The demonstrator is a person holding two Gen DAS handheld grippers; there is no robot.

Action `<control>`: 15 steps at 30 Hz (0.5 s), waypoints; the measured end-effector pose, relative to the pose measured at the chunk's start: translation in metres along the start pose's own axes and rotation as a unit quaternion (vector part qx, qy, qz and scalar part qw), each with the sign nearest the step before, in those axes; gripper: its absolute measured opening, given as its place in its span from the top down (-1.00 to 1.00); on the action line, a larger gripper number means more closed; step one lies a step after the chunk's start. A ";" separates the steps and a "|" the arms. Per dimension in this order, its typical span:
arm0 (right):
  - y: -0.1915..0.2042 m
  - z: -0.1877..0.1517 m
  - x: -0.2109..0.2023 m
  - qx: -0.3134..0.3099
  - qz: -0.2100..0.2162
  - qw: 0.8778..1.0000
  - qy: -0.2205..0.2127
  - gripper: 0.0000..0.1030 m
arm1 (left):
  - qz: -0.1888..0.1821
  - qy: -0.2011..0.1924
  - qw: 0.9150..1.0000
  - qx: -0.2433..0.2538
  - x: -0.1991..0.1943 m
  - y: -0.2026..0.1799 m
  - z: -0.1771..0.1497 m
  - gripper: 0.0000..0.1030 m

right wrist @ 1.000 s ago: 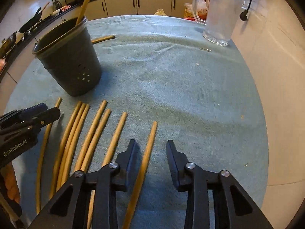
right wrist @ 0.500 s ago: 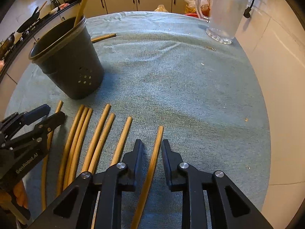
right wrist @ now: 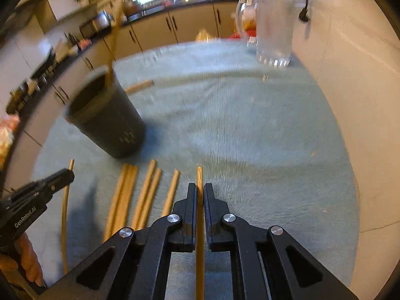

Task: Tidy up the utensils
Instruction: 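Close the left gripper on another wooden chopstick, then lift the chopstick upright with the left gripper above the holder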

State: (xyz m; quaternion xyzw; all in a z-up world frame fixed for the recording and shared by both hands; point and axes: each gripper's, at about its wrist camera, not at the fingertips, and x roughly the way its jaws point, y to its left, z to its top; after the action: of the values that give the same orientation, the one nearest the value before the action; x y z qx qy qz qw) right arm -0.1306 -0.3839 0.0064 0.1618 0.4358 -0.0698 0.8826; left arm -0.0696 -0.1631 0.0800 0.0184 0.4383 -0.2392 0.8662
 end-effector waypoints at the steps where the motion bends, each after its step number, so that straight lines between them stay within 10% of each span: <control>1: -0.001 0.001 -0.010 0.003 0.004 1.000 -0.016 0.89 | -0.001 -0.016 1.000 0.001 -0.013 -0.001 0.001 0.90; 15: 0.005 -0.033 -0.136 -0.005 0.004 0.982 -0.189 0.88 | 0.017 -0.178 0.984 0.015 -0.135 -0.005 -0.033 0.90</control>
State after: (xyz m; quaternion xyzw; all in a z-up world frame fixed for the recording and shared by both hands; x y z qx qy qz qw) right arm -0.2368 -0.3704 0.0964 0.1432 0.2607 -0.0940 0.9501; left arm -0.1641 -0.1059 0.1639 -0.0035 0.2730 -0.2303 0.9340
